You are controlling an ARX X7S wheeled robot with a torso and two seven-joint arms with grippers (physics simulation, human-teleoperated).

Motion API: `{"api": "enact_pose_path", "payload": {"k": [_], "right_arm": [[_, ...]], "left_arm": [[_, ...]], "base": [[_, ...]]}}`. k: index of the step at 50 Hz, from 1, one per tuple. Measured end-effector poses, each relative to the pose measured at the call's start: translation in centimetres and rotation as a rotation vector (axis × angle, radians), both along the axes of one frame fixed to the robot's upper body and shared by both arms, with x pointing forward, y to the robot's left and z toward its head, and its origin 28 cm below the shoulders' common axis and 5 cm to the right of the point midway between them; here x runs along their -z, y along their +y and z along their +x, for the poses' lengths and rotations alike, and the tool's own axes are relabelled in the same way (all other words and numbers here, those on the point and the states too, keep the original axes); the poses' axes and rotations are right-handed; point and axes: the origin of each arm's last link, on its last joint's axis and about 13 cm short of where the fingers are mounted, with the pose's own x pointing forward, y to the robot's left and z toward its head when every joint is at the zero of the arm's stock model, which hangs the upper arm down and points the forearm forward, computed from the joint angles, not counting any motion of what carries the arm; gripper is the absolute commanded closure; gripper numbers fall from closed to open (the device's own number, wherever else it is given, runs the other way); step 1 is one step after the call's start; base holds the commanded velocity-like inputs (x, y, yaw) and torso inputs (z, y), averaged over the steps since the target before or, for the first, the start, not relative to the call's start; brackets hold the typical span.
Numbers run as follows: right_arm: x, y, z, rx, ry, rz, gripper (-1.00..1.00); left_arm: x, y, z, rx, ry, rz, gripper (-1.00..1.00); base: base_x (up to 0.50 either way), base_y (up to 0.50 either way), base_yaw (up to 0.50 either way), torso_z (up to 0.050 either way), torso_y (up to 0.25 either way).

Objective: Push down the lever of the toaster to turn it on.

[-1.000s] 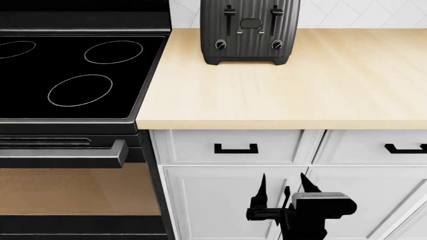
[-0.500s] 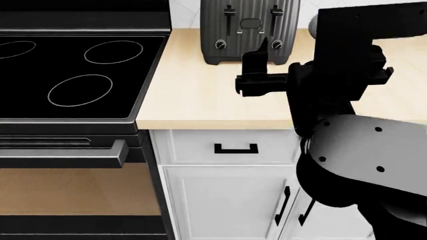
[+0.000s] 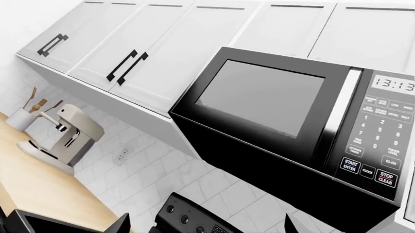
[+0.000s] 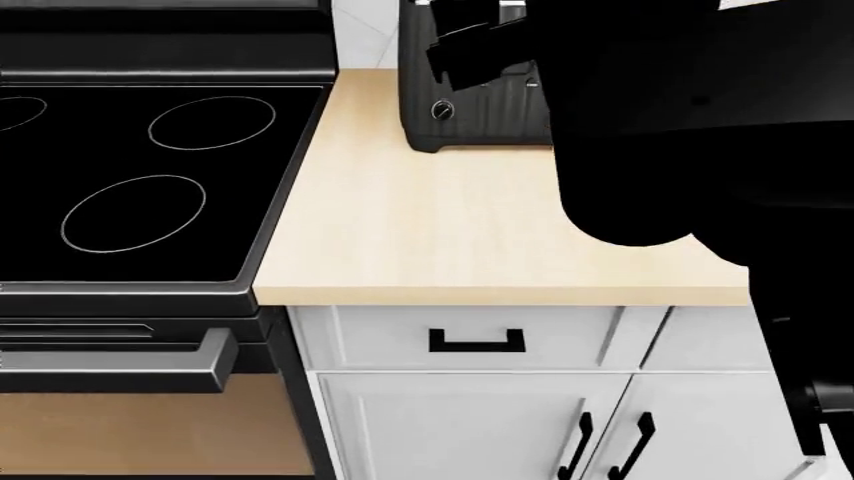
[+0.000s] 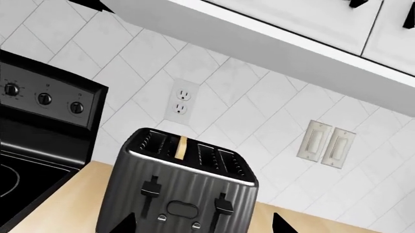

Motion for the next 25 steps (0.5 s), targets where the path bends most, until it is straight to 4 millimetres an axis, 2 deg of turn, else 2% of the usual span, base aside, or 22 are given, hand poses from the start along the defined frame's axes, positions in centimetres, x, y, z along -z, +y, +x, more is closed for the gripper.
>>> {"api": "enact_pose_path", "payload": {"k": [25], "right_arm": [[-0.73,0.53,0.23,-0.024,-0.016,0.012,-1.0]], "left_arm": [[-0.12,-0.05,-0.09,0.0,-0.006,0.003,-1.0]], "base": [[0.5,0.0,0.0,0.0,0.001]]}}
